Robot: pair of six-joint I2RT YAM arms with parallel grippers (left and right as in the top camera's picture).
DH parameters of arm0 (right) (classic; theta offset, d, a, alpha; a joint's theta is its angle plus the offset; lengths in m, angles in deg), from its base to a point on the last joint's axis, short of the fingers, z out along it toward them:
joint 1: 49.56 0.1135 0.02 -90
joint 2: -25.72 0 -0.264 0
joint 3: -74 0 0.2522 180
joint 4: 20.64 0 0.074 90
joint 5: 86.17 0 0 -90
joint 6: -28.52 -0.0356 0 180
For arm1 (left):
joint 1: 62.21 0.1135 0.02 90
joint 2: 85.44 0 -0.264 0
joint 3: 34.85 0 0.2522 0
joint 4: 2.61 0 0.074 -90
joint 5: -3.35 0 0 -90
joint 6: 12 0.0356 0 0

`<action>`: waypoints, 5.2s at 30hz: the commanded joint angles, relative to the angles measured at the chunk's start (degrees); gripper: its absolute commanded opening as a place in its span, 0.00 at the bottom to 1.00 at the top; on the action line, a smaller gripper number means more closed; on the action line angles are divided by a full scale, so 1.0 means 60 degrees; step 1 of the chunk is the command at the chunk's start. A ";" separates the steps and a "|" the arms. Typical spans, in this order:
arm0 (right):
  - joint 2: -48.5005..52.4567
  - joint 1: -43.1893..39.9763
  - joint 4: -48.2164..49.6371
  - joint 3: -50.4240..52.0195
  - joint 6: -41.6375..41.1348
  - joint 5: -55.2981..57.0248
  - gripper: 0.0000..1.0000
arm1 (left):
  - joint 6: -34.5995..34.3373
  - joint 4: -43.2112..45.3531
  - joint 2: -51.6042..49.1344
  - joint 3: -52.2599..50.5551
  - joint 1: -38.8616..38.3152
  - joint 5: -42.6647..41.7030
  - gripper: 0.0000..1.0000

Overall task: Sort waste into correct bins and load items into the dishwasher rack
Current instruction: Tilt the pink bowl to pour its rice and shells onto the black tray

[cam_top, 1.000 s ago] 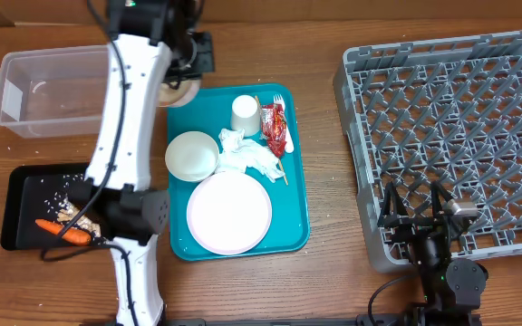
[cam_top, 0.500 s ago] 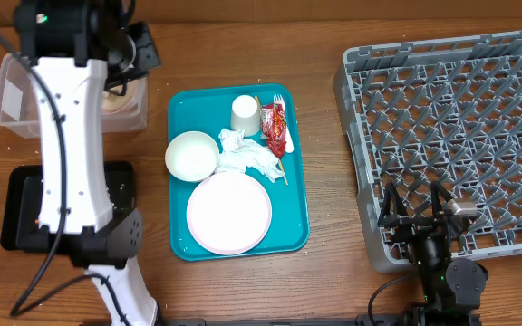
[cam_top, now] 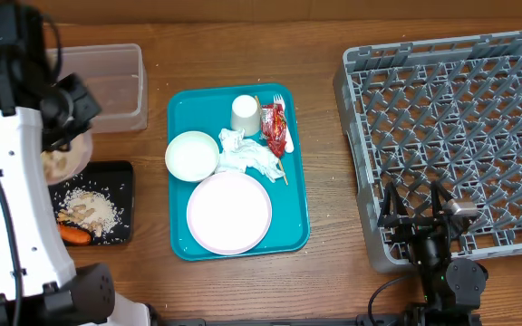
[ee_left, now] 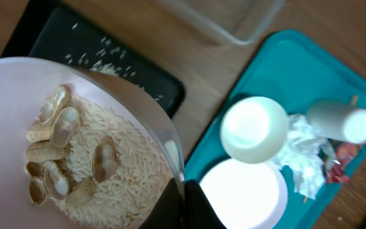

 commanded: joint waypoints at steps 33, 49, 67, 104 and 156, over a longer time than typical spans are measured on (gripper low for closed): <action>-0.0076 -0.0036 0.0029 0.0098 0.0040 0.0055 1.00 | 0.3504 0.5927 0.0095 -0.8674 0.6958 -1.0728 0.04; -0.0076 -0.0036 0.0029 0.0098 0.0040 0.0055 1.00 | 0.2459 0.7668 0.0091 -0.9938 0.7213 -1.2367 0.04; -0.0076 -0.0036 0.0029 0.0098 0.0040 0.0055 1.00 | 0.1359 0.7333 0.0062 -0.9956 0.7267 -1.2506 0.04; -0.0076 -0.0036 0.0029 0.0098 0.0040 0.0055 1.00 | 0.2685 0.7654 -0.0106 -0.9956 0.7348 -1.2914 0.12; -0.0076 -0.0036 0.0029 0.0098 0.0040 0.0055 1.00 | -0.0984 0.6604 0.1188 -0.8903 -0.0736 0.2969 0.67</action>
